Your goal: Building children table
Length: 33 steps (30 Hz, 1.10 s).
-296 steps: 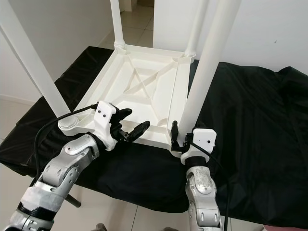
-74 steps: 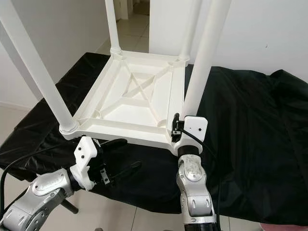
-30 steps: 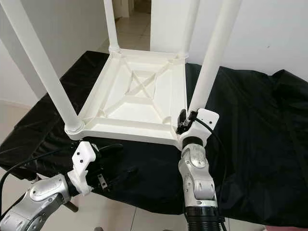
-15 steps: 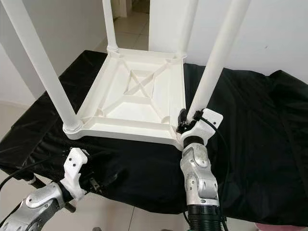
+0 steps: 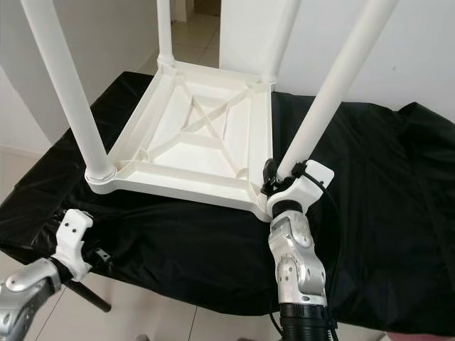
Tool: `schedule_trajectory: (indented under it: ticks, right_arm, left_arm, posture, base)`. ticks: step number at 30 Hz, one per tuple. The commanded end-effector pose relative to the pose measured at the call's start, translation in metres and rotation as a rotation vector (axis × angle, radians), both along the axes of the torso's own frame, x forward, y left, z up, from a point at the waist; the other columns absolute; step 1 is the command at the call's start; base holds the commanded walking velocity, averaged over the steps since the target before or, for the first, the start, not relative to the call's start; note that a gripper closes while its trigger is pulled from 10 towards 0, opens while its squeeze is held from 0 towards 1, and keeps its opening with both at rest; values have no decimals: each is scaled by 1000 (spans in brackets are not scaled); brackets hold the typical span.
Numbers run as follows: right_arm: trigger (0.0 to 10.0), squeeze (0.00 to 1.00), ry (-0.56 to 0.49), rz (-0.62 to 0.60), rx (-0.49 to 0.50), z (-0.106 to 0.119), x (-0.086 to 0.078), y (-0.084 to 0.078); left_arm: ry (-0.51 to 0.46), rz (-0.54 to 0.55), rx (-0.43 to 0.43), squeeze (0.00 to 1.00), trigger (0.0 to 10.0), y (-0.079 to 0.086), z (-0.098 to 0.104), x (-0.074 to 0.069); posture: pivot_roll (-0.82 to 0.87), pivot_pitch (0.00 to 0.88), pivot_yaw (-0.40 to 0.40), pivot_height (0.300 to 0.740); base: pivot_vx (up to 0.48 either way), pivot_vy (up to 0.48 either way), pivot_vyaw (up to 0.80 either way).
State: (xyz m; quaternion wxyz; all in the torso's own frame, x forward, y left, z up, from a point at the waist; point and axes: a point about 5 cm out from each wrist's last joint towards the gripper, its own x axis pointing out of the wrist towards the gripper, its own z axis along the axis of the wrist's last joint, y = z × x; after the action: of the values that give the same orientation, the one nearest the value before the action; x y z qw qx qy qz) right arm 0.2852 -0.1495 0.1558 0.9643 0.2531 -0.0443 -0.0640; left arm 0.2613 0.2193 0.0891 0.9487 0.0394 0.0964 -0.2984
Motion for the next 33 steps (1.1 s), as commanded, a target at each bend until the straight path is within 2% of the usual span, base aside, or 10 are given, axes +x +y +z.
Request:
schedule_trajectory:
  ticks: [1,9,14,18,21,24,29,30,32,33]
  right_arm:
    - [10000,0,-103,104,267,15,-7,34]
    - [10000,0,-115,158,345,17,-15,35]
    - [10000,0,-110,206,467,14,-28,33]
    - [10000,0,-107,215,502,13,-31,32]
    - [10000,0,-101,271,596,7,-44,28]
    - [10000,0,-95,314,631,4,-52,27]
    - [10000,0,-52,361,637,-8,-61,24]
    - [10000,0,-21,396,686,-17,-69,22]
    - [10000,0,-21,396,686,-17,-69,22]
    - [10000,0,-10,422,760,-25,-76,19]
  left_arm:
    - [-62,156,-10,0,10000,23,18,21]
    - [-86,217,-31,0,10000,36,28,45]
    - [-113,241,-9,0,10000,46,37,59]
    - [-117,248,-10,0,10000,48,39,63]
    - [-108,252,3,0,10000,52,42,70]
    - [-99,258,5,0,10000,53,42,73]
    - [-105,260,27,0,10000,50,45,80]
    - [-121,272,21,0,10000,46,51,88]
    - [-121,272,21,0,10000,46,51,88]
    - [-148,289,-17,0,10000,38,63,99]
  posture:
    - [-29,3,8,740]
    - [-39,5,13,740]
    - [-42,9,13,740]
    - [-46,11,15,740]
    - [-65,18,29,740]
    - [-71,21,32,740]
    - [-75,25,38,740]
    - [-75,27,42,740]
    - [-75,27,42,740]
    - [-74,26,44,740]
  base:
    - [0,0,0]
    - [0,0,0]
    - [0,0,0]
    - [0,0,0]
    - [0,0,0]
    - [0,0,0]
    - [0,0,0]
    - [0,0,0]
    - [0,0,0]
    - [0,0,0]
